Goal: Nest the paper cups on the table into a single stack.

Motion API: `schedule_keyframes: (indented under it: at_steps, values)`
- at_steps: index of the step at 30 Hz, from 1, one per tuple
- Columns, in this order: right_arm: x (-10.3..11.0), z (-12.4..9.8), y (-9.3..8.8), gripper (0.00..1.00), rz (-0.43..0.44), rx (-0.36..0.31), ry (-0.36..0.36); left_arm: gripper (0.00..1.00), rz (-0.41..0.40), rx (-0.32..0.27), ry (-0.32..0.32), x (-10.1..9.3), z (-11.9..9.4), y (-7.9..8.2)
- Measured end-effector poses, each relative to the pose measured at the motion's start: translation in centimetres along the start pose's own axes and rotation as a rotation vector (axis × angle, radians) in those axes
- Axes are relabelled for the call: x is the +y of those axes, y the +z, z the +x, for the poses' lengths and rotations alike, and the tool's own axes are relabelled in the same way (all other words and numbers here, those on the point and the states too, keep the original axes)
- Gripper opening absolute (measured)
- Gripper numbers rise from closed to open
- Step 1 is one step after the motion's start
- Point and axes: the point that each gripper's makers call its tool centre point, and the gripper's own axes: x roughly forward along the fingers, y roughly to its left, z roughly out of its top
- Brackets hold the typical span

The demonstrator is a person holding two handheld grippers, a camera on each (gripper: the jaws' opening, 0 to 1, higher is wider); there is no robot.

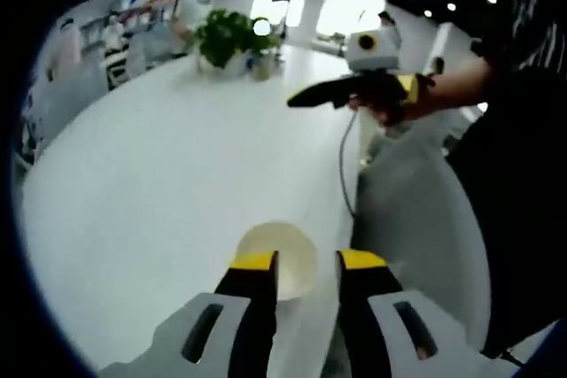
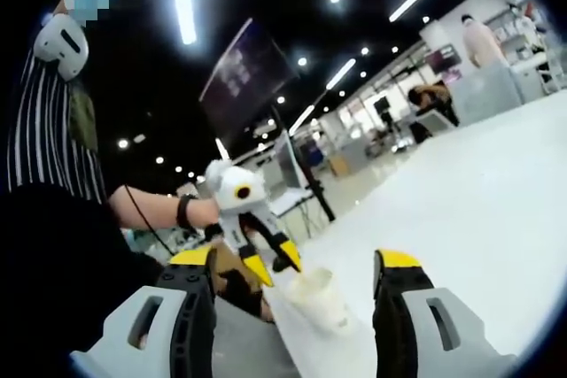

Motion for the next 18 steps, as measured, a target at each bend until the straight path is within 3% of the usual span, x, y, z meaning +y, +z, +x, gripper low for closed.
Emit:
schedule_keyframes:
  at_steps: [3,8,11,14,18]
  values:
    - [0.1,0.2,-0.4,0.71,-0.002,0.014,0.000,0.26,-0.043,-0.051,0.012,0.0,-0.6,0.1]
    - [-0.1,0.4,-0.9,0.77,0.010,0.033,-0.003,0.33,-0.037,-0.103,0.057,0.5,-1.4,0.1]
    - [0.1,0.5,-0.7,0.79,0.014,0.019,0.001,0.40,-0.096,-0.152,0.064,0.5,-1.8,0.3]
    - [0.0,0.5,-0.6,0.81,0.018,0.016,-0.001,0.42,-0.067,-0.138,0.089,0.5,-2.2,-0.5]
    - [-0.1,0.7,-0.5,0.85,0.017,0.019,-0.003,0.51,-0.115,-0.170,0.091,0.6,-2.4,-1.2]
